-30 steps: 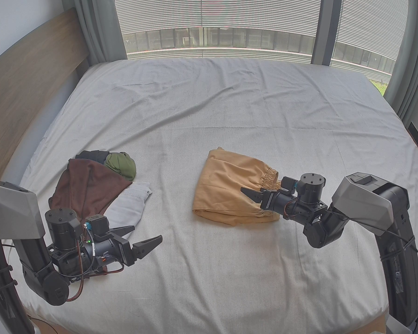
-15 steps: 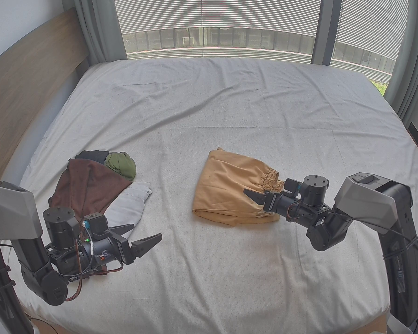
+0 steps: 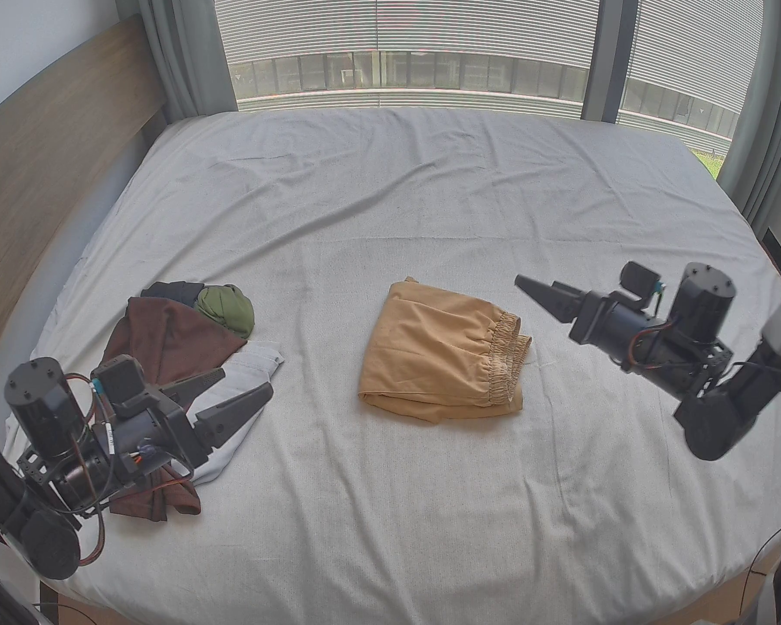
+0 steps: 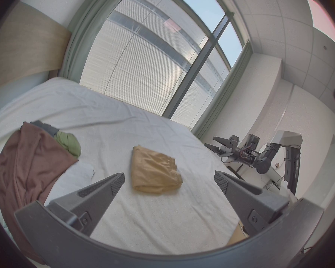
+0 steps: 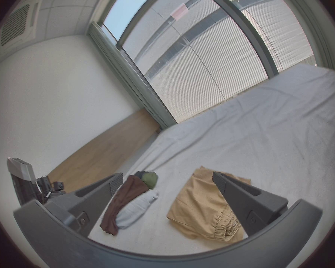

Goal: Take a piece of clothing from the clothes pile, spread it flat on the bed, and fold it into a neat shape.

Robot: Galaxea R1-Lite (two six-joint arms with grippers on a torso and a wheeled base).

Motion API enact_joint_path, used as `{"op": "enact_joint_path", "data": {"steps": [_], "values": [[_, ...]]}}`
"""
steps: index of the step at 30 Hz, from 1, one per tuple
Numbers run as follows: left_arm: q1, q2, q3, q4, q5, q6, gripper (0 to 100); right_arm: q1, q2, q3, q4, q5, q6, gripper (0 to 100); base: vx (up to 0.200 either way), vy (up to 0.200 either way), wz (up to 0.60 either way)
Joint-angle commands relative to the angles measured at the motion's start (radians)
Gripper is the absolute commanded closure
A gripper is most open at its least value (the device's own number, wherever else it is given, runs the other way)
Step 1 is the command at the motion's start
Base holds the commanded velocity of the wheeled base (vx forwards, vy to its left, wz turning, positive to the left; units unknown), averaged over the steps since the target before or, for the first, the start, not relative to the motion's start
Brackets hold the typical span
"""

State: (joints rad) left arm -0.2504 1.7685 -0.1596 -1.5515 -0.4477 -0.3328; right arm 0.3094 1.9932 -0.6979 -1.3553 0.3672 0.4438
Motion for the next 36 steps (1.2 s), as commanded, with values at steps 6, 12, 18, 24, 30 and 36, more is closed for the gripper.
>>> {"op": "enact_joint_path", "data": {"steps": [6,12,18,24,30,36], "values": [[0.046,-0.428,0.137,0.002,-0.014,-0.086,0,-0.004,-0.591,0.281,0.081,0.001,-0.063,0,0.0,0.0,0.0],[0.039,-0.528,0.16,0.044,-0.022,-0.107,0,-0.021,-0.792,0.356,0.185,-0.007,-0.109,0,0.0,0.0,0.0],[-0.02,-0.679,0.16,0.248,-0.014,-0.111,0,-0.151,-1.01,0.486,0.266,-0.005,-0.142,0,0.0,0.0,0.0],[-0.006,-0.877,0.16,0.467,0.021,-0.074,0,-0.228,-1.281,0.637,0.331,-0.005,-0.162,0,0.0,0.0,0.0],[0.031,-1.279,0.153,0.883,0.087,-0.051,0,-0.268,-1.703,0.692,0.746,0.009,-0.166,0,0.0,0.0,0.0],[0.031,-1.647,0.091,1.308,0.087,-0.045,0,-0.312,-1.993,0.643,1.171,0.009,-0.195,0,0.0,0.0,0.0]]}}
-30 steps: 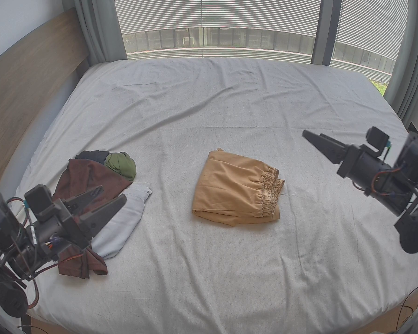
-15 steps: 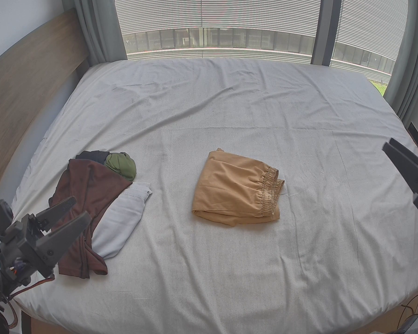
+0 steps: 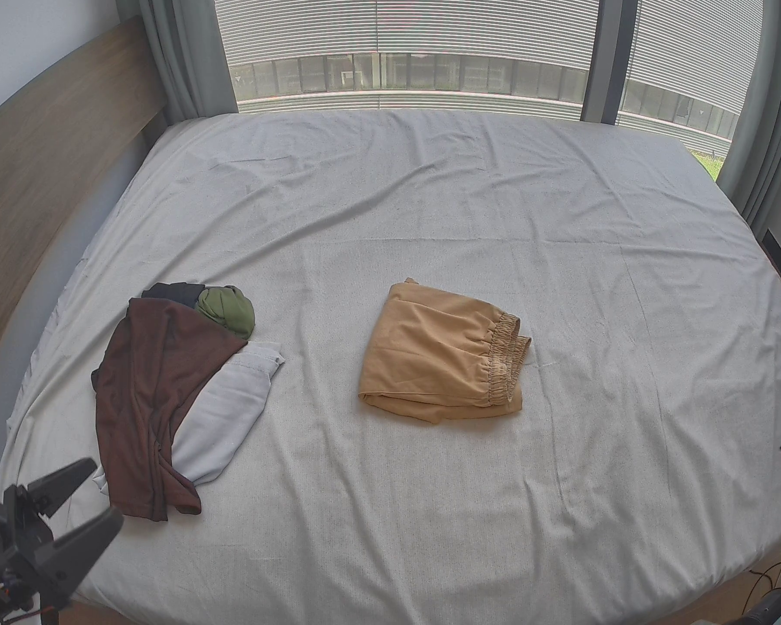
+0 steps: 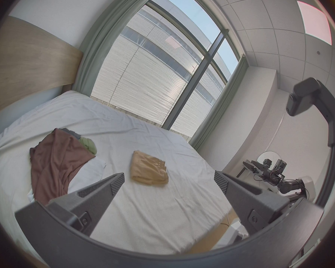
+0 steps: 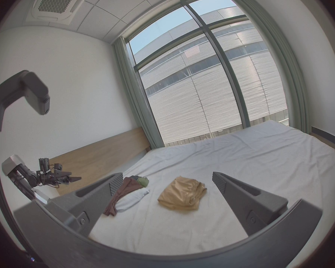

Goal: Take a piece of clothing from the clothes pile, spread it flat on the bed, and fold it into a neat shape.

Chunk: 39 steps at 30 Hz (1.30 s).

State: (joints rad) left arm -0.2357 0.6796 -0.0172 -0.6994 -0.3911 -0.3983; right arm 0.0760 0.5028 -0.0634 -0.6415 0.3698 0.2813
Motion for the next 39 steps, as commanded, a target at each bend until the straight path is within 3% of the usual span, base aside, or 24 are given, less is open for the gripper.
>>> {"op": "enact_joint_path", "data": {"steps": [1,4,6,8,9,10,13,15,19,21,39], "values": [[0.019,-0.592,-0.043,0.543,0.052,0.056,0,-0.077,-0.503,0.05,0.442,-0.003,-0.086,0,0.0,0.0,0.0],[0.032,-0.581,0.017,0.538,0.15,0.138,0,-0.079,-0.503,0.063,0.453,-0.04,-0.111,0,0.0,0.0,0.0],[0.055,-0.581,0.017,0.543,0.189,0.159,0,-0.079,-0.503,0.063,0.464,-0.118,-0.131,0,0.0,0.0,0.0],[0.101,-0.581,0.017,0.554,0.224,0.171,0,-0.079,-0.503,0.063,0.514,-0.256,-0.195,0,0.0,0.0,0.0],[0.101,-0.581,0.017,0.554,0.224,0.171,0,-0.079,-0.503,0.063,0.514,-0.256,-0.195,0,0.0,0.0,0.0],[0.141,-0.581,0.017,0.566,0.264,0.211,0,-0.079,-0.503,0.063,0.588,-0.33,-0.238,0,0.0,0.0,0.0],[0.185,-0.584,0.017,0.63,0.325,0.279,0,-0.081,-0.503,0.063,0.58,-0.339,-0.264,0,0.0,0.0,0.0],[0.248,-0.68,0.013,0.664,0.339,0.315,0,-0.081,-0.503,0.063,0.58,-0.347,-0.271,0,0.0,0.0,0.0],[0.239,-0.673,0.017,0.696,0.399,0.414,0,-0.081,-0.503,0.063,0.618,-0.4,-0.271,0,0.0,0.0,0.0],[0.239,-0.673,0.014,0.722,0.432,0.397,0,-0.077,-0.503,0.063,0.657,-0.405,-0.267,0,0.0,0.0,0.0],[0.236,-0.673,0.017,0.704,0.402,0.412,0,-0.076,-0.503,0.063,0.638,-0.361,-0.292,0,0.0,0.0,0.0]]}}
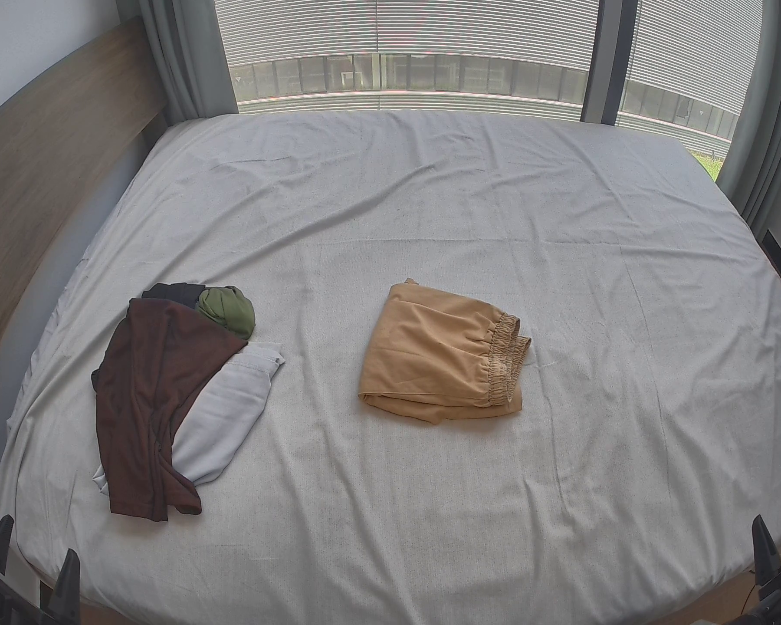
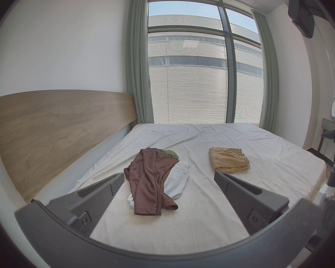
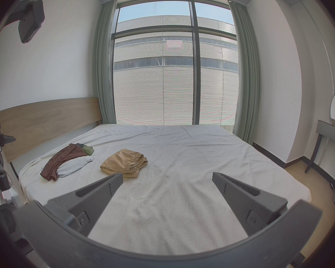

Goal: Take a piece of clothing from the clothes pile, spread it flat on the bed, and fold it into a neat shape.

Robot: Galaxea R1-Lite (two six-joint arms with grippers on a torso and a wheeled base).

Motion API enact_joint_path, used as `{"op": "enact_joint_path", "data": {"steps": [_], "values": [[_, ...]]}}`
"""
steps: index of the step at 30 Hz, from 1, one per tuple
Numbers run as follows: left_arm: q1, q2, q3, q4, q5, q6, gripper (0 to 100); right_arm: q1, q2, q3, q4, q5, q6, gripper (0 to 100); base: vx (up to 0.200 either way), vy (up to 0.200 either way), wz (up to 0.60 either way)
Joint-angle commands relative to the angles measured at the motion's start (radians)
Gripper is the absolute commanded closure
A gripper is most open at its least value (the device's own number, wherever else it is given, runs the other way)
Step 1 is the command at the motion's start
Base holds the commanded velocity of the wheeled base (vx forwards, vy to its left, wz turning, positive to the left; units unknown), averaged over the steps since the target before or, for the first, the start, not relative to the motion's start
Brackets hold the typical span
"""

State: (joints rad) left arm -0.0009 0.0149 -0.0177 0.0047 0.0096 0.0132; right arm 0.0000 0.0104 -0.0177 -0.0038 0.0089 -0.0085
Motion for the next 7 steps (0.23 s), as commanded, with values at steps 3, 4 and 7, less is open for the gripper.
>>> {"op": "enact_joint_path", "data": {"steps": [3,4,7], "values": [[0.001,-0.01,0.018,0.0,0.001,0.001,0,0.0,-0.01,0.018,0.001,0.002,-0.002,0,0.0,0.0,0.0],[0.001,-0.01,0.018,0.0,0.001,0.001,0,0.0,-0.01,0.018,0.001,0.002,-0.002,0,0.0,0.0,0.0],[0.002,-0.009,0.018,0.0,0.003,-0.004,0,0.0,-0.01,0.018,0.001,0.0,-0.001,0,0.0,0.0,0.0]]}}
